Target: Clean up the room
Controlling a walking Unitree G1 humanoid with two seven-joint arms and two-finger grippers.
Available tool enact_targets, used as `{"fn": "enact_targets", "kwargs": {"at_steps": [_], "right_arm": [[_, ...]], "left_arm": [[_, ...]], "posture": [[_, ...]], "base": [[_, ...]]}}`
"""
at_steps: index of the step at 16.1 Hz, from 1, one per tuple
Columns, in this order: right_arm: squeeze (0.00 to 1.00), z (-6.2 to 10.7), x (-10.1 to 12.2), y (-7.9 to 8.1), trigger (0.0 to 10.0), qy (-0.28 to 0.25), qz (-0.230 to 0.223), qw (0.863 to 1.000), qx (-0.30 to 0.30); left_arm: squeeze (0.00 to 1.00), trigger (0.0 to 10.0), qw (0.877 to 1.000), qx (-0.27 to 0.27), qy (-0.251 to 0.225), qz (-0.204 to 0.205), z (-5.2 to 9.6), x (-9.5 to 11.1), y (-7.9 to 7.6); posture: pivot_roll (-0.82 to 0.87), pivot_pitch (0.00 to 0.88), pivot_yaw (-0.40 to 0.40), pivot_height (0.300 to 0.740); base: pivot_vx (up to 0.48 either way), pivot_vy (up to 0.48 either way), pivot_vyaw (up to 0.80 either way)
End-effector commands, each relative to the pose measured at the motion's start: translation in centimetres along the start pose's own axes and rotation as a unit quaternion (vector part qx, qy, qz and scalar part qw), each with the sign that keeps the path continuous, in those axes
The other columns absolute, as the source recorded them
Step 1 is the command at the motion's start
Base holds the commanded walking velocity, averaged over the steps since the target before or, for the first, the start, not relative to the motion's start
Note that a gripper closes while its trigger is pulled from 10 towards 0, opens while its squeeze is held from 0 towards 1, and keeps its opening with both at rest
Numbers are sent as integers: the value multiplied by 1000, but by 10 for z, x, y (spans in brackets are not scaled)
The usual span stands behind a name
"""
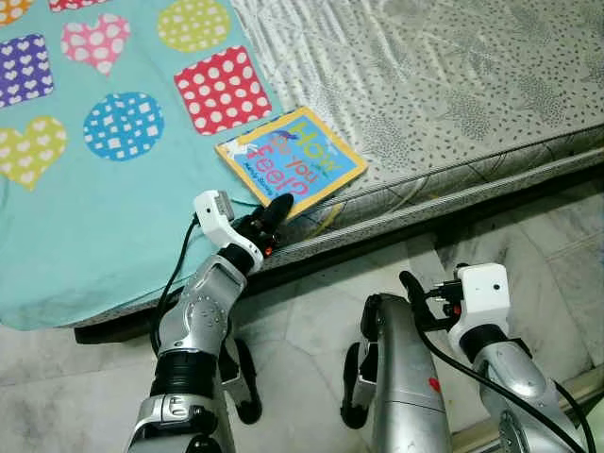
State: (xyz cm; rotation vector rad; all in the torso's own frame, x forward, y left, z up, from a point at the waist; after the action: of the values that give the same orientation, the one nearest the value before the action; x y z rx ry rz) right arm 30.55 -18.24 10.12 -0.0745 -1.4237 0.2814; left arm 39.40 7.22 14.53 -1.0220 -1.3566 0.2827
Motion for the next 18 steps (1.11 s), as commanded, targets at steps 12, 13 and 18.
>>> {"fn": "enact_targets", "kwargs": {"at_steps": [12,13,18], "right_arm": [[0,-4,-11,-1,10000,10,0,1000,-3],[0,-5,-11,-1,10000,10,0,1000,-3],[0,-13,-11,1,10000,6,1,1000,4]], "left_arm": [[0,0,975,77,-137,-157,27,50,3],[0,0,971,78,-145,-174,30,54,-1],[0,1137,951,121,-161,-234,49,60,3]], "posture": [[-192,362,-19,552],[-188,356,-18,552],[-164,321,-21,552]], "base": [[0,0,0],[0,0,0],[0,0,0]]}}
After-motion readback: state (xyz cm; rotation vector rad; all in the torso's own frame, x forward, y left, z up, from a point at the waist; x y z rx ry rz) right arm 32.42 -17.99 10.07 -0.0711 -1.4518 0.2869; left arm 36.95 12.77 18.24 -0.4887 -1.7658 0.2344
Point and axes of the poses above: a point about 5 cm out from each wrist's last joint towards the gripper, its own z axis pointing back from the gripper into the wrist, its own x axis along the axis of the wrist's last joint, y = z × x, the point moved 6 cm from there along -z, pointing out of the wrist towards the gripper, and after that the axes turned 6 degrees about z, right-handed, at the moved point
